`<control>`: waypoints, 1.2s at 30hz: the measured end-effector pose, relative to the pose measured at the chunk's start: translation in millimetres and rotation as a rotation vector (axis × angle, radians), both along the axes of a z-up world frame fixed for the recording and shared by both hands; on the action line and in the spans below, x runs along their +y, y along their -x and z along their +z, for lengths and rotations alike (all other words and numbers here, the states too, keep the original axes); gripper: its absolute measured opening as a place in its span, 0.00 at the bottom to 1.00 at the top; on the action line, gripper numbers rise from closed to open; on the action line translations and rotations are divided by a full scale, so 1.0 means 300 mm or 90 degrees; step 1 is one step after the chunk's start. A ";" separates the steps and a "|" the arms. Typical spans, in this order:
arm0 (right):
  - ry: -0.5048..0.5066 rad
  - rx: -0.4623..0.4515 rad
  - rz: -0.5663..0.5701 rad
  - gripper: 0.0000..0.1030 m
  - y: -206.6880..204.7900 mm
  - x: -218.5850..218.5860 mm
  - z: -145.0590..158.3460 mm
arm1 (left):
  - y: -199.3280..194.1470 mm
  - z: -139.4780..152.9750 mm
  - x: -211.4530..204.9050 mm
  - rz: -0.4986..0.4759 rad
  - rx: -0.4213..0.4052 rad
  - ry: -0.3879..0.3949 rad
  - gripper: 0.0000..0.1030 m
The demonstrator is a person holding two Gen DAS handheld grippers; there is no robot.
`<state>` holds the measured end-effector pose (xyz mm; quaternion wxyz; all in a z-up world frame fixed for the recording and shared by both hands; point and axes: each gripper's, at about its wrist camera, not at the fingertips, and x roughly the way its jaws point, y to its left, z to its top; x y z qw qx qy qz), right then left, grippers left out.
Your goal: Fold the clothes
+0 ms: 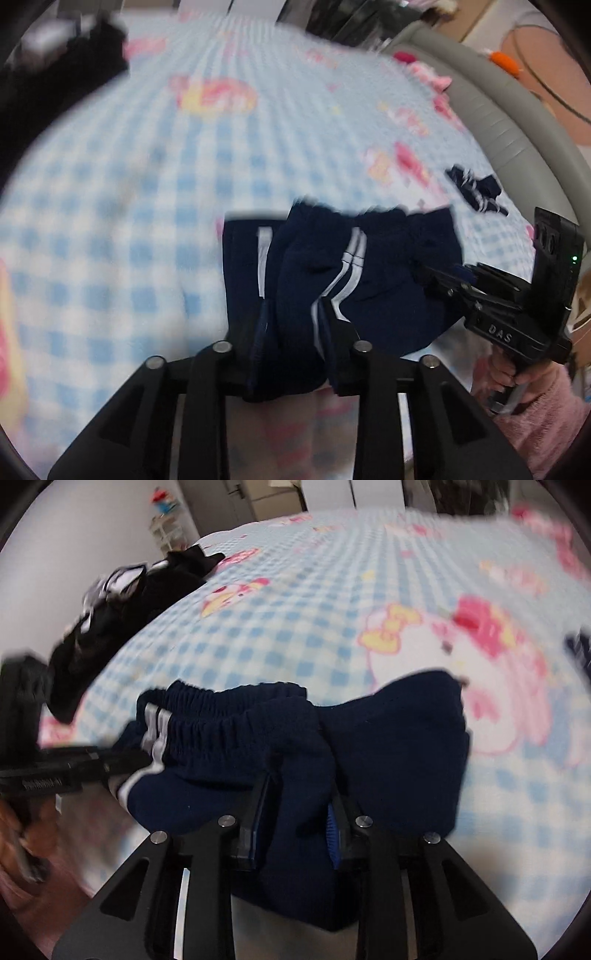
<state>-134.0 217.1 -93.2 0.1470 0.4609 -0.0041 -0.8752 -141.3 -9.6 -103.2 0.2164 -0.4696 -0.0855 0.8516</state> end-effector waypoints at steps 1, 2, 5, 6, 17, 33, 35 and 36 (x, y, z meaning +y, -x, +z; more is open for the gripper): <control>-0.009 0.016 -0.002 0.29 -0.013 -0.002 0.022 | -0.020 0.046 0.001 0.006 0.046 0.011 0.31; -0.010 0.036 -0.010 0.30 -0.026 0.002 0.052 | -0.033 0.078 0.006 0.009 0.085 0.030 0.33; -0.011 0.092 -0.034 0.35 -0.066 0.016 0.137 | -0.039 0.117 0.053 -0.027 0.130 0.045 0.36; -0.014 0.103 -0.040 0.35 -0.076 0.017 0.156 | -0.031 0.110 0.076 -0.040 0.126 0.043 0.36; -0.068 -0.006 -0.027 0.35 -0.076 0.019 -0.014 | 0.061 -0.036 0.108 -0.022 0.042 0.083 0.37; -0.071 0.009 -0.026 0.39 -0.064 -0.084 0.049 | -0.053 -0.013 0.097 0.007 0.057 0.053 0.44; -0.085 0.000 -0.022 0.39 -0.059 -0.104 0.027 | -0.052 -0.030 0.095 0.011 0.047 0.071 0.44; -0.089 -0.004 -0.021 0.39 -0.062 -0.109 0.015 | -0.054 -0.030 0.090 0.013 0.046 0.071 0.44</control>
